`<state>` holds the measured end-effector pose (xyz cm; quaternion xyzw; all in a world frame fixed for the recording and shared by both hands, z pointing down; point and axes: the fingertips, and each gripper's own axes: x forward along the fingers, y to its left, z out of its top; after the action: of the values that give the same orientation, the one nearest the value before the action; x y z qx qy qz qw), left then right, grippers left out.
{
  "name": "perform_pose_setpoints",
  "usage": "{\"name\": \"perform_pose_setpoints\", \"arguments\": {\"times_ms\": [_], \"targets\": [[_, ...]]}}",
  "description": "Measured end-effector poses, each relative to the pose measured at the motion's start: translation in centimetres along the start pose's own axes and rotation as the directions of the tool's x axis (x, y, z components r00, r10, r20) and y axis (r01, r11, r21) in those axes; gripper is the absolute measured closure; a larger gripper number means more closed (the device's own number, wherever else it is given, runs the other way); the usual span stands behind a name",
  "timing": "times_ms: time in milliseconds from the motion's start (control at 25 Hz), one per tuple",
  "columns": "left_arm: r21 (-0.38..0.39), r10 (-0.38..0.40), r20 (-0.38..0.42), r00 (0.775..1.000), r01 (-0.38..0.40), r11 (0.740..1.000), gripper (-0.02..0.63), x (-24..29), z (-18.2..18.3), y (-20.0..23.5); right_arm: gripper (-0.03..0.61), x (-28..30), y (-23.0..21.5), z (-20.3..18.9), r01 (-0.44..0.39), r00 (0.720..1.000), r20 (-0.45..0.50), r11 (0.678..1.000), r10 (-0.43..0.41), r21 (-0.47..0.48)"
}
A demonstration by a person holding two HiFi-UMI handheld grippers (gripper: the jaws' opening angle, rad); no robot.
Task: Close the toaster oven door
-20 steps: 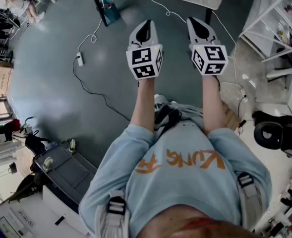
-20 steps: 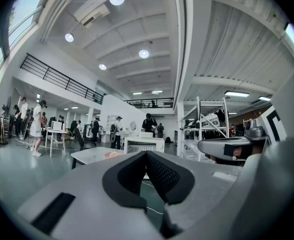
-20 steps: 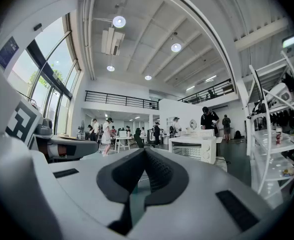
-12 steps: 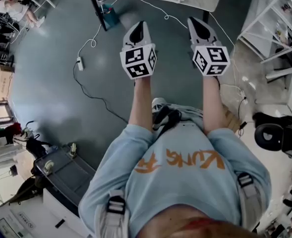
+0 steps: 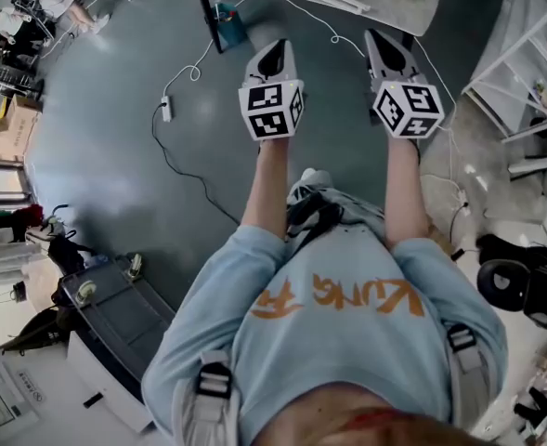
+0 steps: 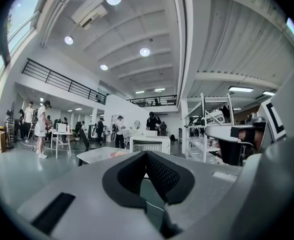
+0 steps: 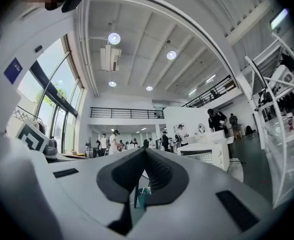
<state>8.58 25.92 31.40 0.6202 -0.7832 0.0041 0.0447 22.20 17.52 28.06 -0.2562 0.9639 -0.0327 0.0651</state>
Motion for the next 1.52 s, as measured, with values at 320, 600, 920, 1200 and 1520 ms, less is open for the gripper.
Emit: {"name": "perform_pose_setpoints", "arguments": {"times_ms": [320, 600, 920, 1200, 1520], "targets": [[0.015, -0.001, 0.033, 0.999, 0.000, 1.000, 0.612, 3.4, 2.6, 1.2, 0.581, 1.1, -3.4, 3.7, 0.020, 0.996, 0.082, 1.000, -0.018, -0.024], [0.032, -0.050, 0.059, 0.997, 0.049, 0.998, 0.612, 8.7, 3.2, 2.0, 0.581, 4.5, -6.6, 3.4, 0.058, 0.993, 0.102, 0.997, -0.054, -0.041], [0.030, -0.108, 0.033, 0.994, 0.107, 0.994, 0.612, 19.8, 1.6, 4.7, 0.581, 14.5, -13.3, -0.7, 0.113, 0.992, 0.054, 0.994, -0.113, 0.003], [-0.027, -0.056, -0.112, 0.992, 0.053, 0.998, 0.612, 30.1, -2.2, 13.6, 0.581, 26.8, -16.0, -6.6, 0.114, 0.992, -0.068, 0.992, -0.110, 0.060], [0.008, -0.171, -0.258, 0.951, 0.179, 0.984, 0.612, 44.1, -9.7, 16.0, 0.581, 35.5, -23.2, -17.0, 0.264, 0.942, -0.232, 0.962, -0.243, 0.063]]}}
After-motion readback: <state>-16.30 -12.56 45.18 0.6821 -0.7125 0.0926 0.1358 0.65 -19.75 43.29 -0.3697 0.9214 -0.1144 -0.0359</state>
